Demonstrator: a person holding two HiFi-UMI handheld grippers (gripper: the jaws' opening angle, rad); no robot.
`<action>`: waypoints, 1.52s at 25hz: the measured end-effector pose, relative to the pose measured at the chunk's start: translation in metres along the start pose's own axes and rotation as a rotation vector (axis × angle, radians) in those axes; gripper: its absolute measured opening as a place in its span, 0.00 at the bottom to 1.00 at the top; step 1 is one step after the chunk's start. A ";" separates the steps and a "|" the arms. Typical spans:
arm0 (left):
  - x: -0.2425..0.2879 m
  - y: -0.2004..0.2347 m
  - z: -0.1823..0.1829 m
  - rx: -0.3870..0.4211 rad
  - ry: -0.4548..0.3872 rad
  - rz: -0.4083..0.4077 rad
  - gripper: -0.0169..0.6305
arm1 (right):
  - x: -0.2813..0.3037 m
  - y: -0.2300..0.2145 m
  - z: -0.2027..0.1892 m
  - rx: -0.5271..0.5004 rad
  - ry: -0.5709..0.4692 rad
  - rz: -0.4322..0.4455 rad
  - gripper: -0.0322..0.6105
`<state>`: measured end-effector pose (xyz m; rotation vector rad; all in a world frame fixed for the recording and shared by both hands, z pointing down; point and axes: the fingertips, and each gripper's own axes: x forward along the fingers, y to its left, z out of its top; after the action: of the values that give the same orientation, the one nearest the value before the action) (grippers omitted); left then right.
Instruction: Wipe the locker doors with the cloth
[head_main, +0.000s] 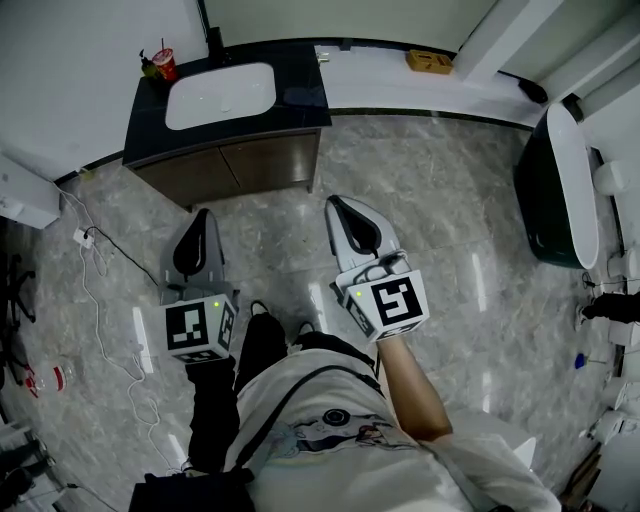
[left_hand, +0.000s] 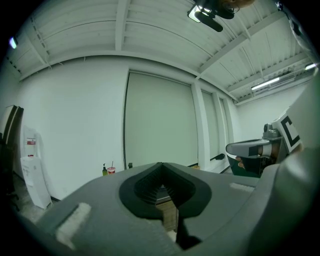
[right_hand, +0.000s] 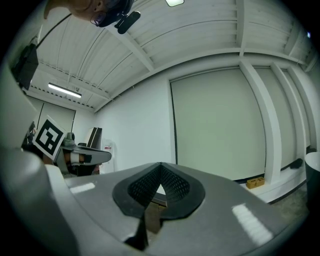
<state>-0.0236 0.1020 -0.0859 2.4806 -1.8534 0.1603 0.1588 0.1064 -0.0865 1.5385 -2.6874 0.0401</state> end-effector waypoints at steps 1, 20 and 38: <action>0.007 0.004 -0.003 -0.003 0.004 0.003 0.02 | 0.006 -0.003 -0.002 0.002 0.002 0.000 0.06; 0.247 0.138 0.001 -0.007 0.029 -0.094 0.02 | 0.247 -0.083 -0.018 -0.005 0.046 -0.055 0.06; 0.344 0.121 -0.051 -0.042 0.166 -0.036 0.02 | 0.339 -0.165 -0.132 0.042 0.297 0.101 0.12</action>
<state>-0.0464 -0.2562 -0.0022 2.3905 -1.7283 0.3116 0.1332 -0.2638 0.0628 1.2875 -2.5382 0.3054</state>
